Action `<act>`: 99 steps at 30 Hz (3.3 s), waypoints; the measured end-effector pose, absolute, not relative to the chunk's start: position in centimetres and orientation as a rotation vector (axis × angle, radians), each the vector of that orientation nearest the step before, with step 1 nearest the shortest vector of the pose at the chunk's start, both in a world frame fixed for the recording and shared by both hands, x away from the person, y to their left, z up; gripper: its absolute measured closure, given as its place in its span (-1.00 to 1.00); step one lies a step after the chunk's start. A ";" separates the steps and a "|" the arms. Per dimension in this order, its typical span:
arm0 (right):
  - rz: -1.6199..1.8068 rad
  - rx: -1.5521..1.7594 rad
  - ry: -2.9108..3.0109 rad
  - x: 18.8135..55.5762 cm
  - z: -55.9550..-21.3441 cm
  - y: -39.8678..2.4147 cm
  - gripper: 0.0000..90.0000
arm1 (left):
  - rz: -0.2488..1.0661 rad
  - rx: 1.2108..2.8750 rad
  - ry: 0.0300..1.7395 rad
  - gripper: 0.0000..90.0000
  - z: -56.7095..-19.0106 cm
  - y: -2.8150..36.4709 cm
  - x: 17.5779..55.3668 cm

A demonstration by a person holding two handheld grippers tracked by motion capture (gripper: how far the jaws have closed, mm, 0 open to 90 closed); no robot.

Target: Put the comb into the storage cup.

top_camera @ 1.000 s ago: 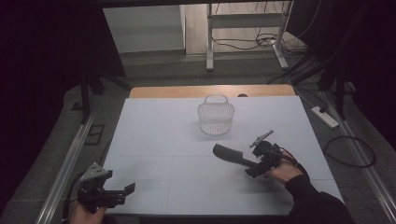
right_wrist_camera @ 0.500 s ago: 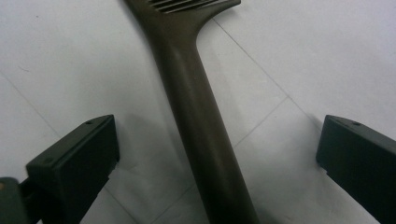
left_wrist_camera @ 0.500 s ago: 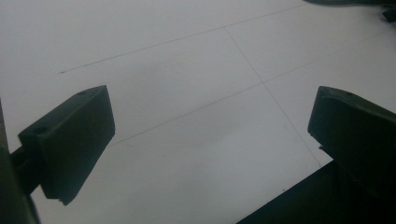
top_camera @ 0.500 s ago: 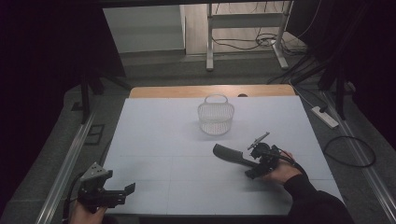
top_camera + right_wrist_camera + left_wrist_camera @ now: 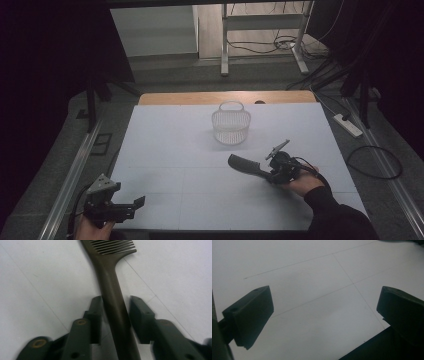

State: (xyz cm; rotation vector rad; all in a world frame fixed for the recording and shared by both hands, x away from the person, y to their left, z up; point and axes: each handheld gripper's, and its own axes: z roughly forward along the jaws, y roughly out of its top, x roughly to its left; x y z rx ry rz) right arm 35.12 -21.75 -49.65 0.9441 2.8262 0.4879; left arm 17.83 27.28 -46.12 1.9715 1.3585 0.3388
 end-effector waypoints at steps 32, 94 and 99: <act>0.646 0.932 2.760 33.4 -48.6 -23.0 0.61 | 0.278 1.949 1.310 -0.99 -46.0 27.5 18.2; 0.958 0.823 2.521 28.2 -43.6 -24.7 0.61 | 0.089 1.931 1.038 -1.00 -42.5 20.4 25.8; 0.970 0.798 2.509 27.9 -43.4 -24.5 0.61 | 0.080 1.927 1.006 -1.00 -42.1 19.7 26.6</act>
